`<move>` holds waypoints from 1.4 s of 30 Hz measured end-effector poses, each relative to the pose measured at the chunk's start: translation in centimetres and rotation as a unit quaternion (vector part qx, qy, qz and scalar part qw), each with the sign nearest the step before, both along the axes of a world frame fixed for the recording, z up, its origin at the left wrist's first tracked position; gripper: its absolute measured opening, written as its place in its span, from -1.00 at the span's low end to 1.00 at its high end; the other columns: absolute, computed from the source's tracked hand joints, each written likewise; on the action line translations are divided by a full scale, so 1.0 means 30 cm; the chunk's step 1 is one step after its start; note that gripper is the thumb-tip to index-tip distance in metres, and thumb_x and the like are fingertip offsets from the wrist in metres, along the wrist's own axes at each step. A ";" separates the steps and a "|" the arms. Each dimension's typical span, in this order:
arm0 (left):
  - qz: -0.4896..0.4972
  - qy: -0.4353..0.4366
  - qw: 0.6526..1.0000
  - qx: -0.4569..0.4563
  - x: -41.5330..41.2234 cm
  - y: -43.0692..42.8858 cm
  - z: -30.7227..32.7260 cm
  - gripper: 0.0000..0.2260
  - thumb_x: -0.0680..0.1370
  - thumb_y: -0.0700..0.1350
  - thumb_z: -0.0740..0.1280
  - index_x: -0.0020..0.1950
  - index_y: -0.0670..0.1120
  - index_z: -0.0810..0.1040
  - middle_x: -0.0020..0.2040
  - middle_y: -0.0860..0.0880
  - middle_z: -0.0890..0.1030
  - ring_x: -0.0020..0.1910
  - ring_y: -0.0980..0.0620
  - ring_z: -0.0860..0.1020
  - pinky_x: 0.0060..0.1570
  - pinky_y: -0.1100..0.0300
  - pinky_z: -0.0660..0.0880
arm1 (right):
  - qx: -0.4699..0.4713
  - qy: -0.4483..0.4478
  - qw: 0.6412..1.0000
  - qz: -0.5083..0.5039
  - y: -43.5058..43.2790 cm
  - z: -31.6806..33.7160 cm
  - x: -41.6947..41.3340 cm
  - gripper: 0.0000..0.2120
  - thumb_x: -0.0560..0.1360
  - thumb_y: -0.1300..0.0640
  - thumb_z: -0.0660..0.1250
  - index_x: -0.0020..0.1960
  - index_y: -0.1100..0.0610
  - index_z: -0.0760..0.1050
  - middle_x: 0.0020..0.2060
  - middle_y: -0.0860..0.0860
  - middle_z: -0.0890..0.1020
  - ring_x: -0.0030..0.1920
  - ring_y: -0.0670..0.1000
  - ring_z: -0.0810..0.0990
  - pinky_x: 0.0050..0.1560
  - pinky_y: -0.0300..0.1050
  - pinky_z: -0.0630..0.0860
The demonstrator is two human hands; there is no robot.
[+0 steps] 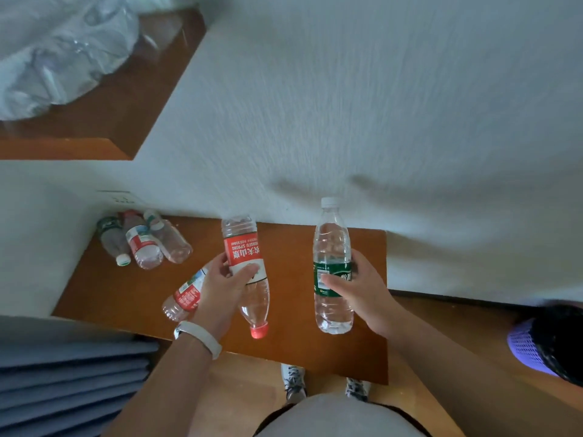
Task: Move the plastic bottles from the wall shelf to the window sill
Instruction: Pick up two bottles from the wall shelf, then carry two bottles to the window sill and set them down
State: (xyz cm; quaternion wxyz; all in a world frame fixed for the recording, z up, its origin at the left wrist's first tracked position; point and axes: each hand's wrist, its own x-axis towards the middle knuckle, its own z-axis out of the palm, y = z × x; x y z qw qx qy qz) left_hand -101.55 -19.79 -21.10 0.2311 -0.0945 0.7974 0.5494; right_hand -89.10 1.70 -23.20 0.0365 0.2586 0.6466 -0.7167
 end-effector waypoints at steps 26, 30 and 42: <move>0.228 0.080 0.969 0.043 0.305 -0.557 0.205 -0.56 0.48 -0.08 0.52 0.31 0.02 0.48 0.09 0.02 0.67 0.04 -0.03 0.68 0.09 -0.12 0.62 | 0.014 0.075 0.970 0.231 -0.478 0.194 -0.131 -0.53 0.42 0.11 0.54 0.24 -0.13 0.43 -0.01 -0.12 0.67 -0.03 -0.14 0.68 -0.14 -0.23 0.59; 0.260 0.102 0.958 0.063 0.371 -0.768 0.232 -0.59 0.47 -0.13 0.52 0.27 0.04 0.51 0.04 0.04 0.69 0.02 -0.02 0.69 0.08 -0.08 0.62 | 0.008 0.079 0.961 0.265 -0.691 0.212 -0.109 -0.55 0.41 0.12 0.55 0.21 -0.11 0.47 -0.01 -0.11 0.69 0.02 -0.06 0.69 0.01 -0.07 0.63; 0.359 0.121 0.920 0.100 0.674 -1.399 0.194 -0.60 0.41 -0.11 0.55 0.21 0.04 0.56 0.00 -0.01 0.72 0.01 -0.04 0.70 0.06 -0.11 0.63 | 0.023 0.112 0.919 0.377 -1.362 0.267 -0.020 -0.59 0.44 0.17 0.51 0.19 -0.11 0.47 0.00 -0.06 0.68 -0.02 -0.11 0.69 -0.13 -0.22 0.61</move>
